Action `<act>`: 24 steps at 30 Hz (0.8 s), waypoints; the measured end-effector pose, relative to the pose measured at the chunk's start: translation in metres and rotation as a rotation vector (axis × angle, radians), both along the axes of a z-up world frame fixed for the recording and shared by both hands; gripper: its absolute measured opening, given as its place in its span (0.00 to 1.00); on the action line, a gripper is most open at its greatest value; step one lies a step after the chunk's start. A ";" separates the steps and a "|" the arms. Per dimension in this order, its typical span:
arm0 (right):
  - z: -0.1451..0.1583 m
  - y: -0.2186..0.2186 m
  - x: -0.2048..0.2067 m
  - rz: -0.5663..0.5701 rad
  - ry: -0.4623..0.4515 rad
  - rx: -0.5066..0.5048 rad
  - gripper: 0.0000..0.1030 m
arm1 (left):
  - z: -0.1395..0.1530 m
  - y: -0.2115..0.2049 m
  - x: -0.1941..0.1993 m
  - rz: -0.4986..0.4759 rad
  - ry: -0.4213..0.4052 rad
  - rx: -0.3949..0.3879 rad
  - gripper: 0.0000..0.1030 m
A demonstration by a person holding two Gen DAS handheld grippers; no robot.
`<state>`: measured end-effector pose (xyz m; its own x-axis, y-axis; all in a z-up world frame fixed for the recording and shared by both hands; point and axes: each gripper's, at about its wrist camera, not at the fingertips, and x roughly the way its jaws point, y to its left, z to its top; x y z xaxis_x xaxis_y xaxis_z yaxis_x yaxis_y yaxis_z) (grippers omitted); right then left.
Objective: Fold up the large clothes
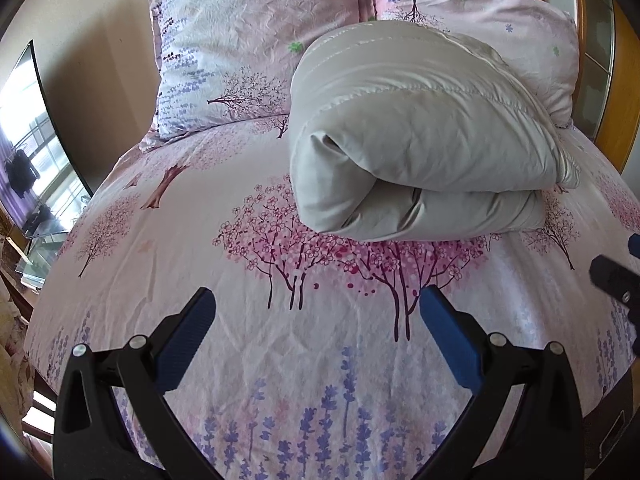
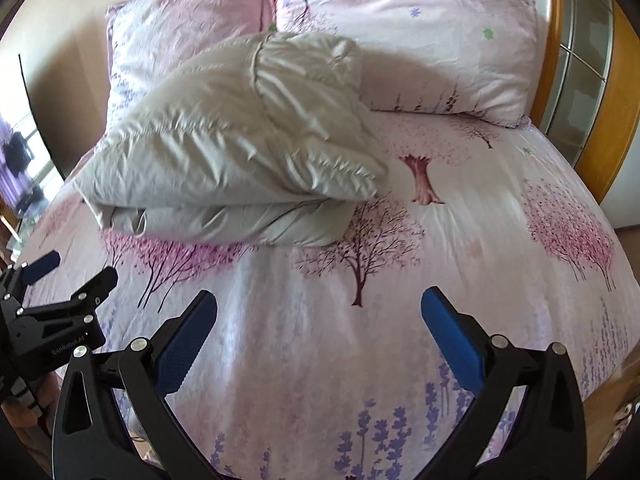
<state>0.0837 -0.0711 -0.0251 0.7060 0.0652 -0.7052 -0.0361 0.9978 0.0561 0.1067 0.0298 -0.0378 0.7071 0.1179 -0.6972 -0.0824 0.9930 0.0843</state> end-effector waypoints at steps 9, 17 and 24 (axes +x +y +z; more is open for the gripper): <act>-0.011 0.009 0.007 0.023 0.059 -0.042 0.99 | -0.006 0.001 0.007 -0.005 0.058 -0.009 0.98; -0.012 0.009 0.008 0.022 0.064 -0.046 0.99 | -0.006 0.003 0.008 0.004 0.069 -0.013 0.98; -0.013 0.006 0.010 0.018 0.067 -0.042 0.99 | -0.007 0.004 0.010 0.004 0.075 -0.027 0.98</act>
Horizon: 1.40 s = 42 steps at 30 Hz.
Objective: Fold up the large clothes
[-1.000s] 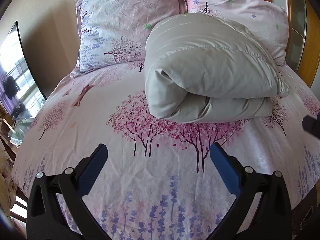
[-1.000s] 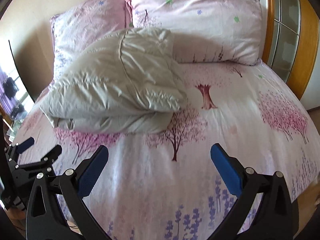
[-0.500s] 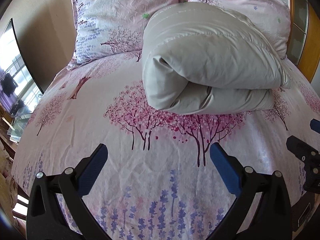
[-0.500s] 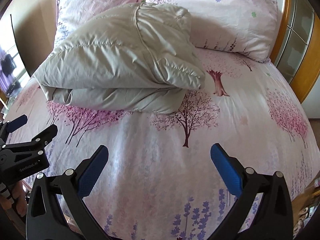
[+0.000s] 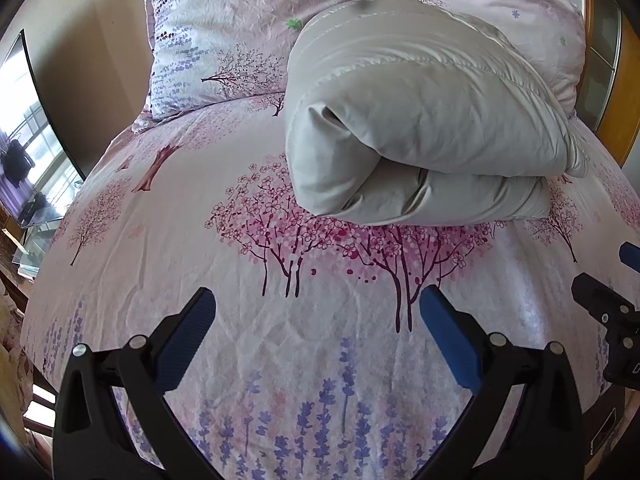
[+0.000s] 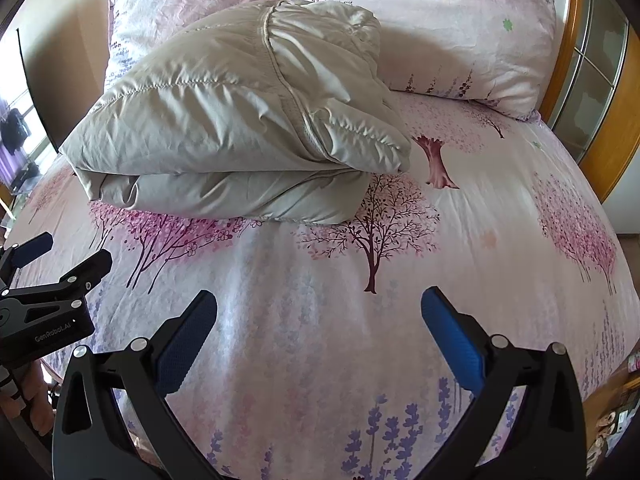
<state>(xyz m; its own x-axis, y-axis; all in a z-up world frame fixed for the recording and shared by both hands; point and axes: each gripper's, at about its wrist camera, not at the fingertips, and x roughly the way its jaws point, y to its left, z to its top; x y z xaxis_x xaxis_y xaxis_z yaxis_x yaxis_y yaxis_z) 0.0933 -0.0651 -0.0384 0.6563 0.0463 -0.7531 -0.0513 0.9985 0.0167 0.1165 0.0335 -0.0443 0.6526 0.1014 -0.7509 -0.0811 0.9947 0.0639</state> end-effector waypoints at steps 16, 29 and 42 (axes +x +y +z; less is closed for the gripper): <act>-0.002 0.000 0.001 0.000 0.005 0.002 0.99 | 0.002 -0.003 -0.003 -0.001 -0.013 0.001 0.98; -0.004 0.004 0.001 -0.004 0.009 0.002 0.99 | 0.002 -0.003 -0.003 -0.003 -0.016 0.002 0.98; -0.005 0.003 0.001 -0.002 0.009 0.003 0.99 | 0.001 -0.004 -0.002 -0.006 -0.014 -0.003 0.98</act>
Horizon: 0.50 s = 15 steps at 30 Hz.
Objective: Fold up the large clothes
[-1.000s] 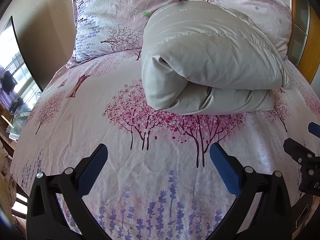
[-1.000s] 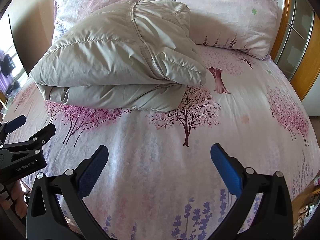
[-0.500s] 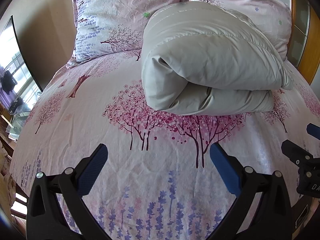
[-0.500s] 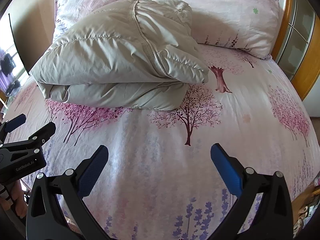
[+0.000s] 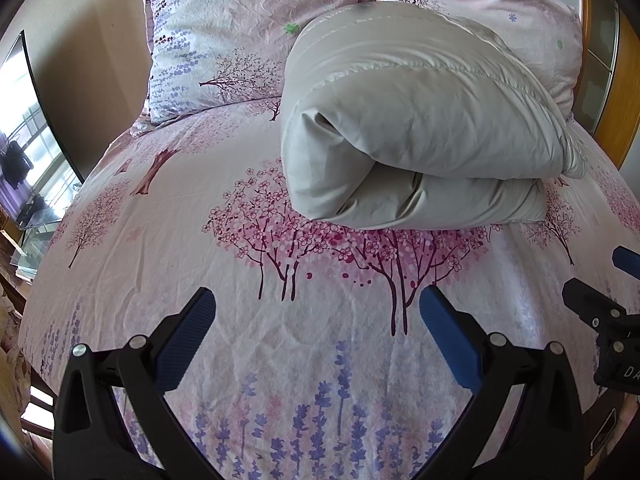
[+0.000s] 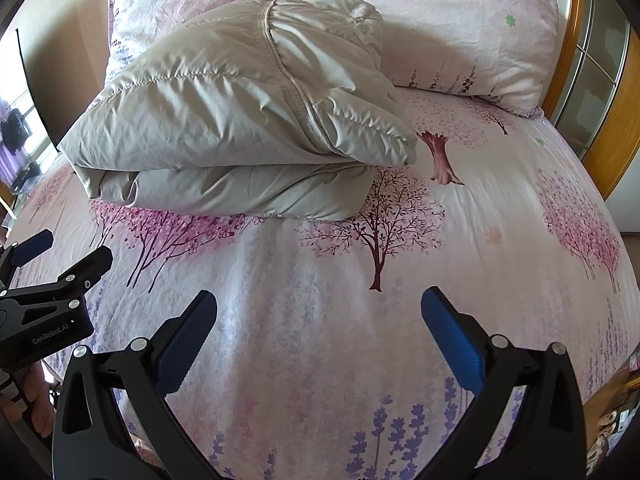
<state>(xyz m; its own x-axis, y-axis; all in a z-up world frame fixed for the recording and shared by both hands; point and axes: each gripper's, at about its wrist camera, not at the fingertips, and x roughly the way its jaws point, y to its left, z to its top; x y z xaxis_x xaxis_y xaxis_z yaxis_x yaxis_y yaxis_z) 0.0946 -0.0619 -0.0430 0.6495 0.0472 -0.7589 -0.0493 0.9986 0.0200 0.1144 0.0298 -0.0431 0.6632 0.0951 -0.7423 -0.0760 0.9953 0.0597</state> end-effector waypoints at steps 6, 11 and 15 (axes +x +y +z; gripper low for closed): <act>-0.002 0.003 0.000 0.002 0.003 0.001 0.99 | 0.001 -0.001 0.000 -0.008 -0.007 -0.002 0.98; -0.001 0.004 0.000 0.002 0.002 0.008 0.99 | 0.001 -0.001 -0.001 -0.013 -0.010 -0.007 0.98; -0.001 0.004 0.000 0.003 -0.001 0.013 0.99 | 0.001 0.000 -0.001 -0.014 -0.014 -0.009 0.98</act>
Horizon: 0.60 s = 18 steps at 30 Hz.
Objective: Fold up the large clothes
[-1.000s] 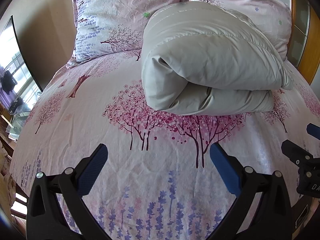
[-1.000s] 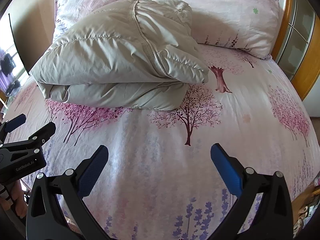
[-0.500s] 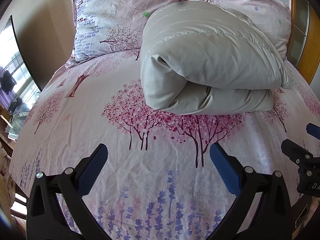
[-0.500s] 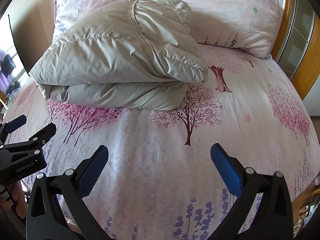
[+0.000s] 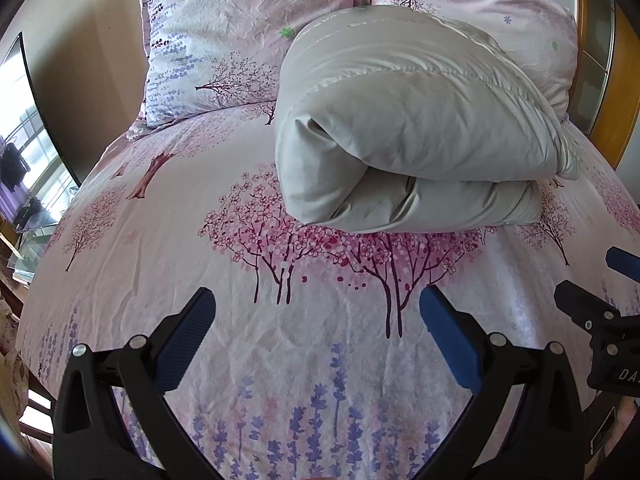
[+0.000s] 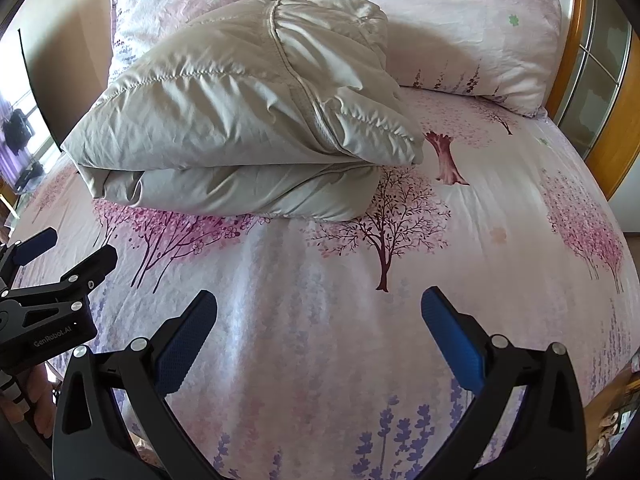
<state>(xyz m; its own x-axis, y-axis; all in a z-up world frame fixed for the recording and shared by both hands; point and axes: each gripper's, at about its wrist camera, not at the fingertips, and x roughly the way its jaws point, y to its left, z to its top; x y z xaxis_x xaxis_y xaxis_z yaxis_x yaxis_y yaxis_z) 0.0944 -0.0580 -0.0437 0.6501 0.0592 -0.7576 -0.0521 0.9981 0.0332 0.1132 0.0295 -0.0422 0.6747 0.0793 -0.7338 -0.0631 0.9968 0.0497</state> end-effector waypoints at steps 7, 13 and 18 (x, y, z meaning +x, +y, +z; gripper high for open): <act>-0.002 0.002 0.001 -0.003 0.010 0.004 0.99 | 0.001 -0.002 -0.001 -0.003 -0.013 0.012 0.98; -0.002 0.002 0.001 -0.001 0.008 0.003 0.99 | 0.000 0.000 -0.001 0.003 -0.006 0.003 0.98; -0.002 0.002 0.000 -0.001 0.009 0.004 0.99 | -0.001 0.002 0.001 0.013 0.000 0.003 0.98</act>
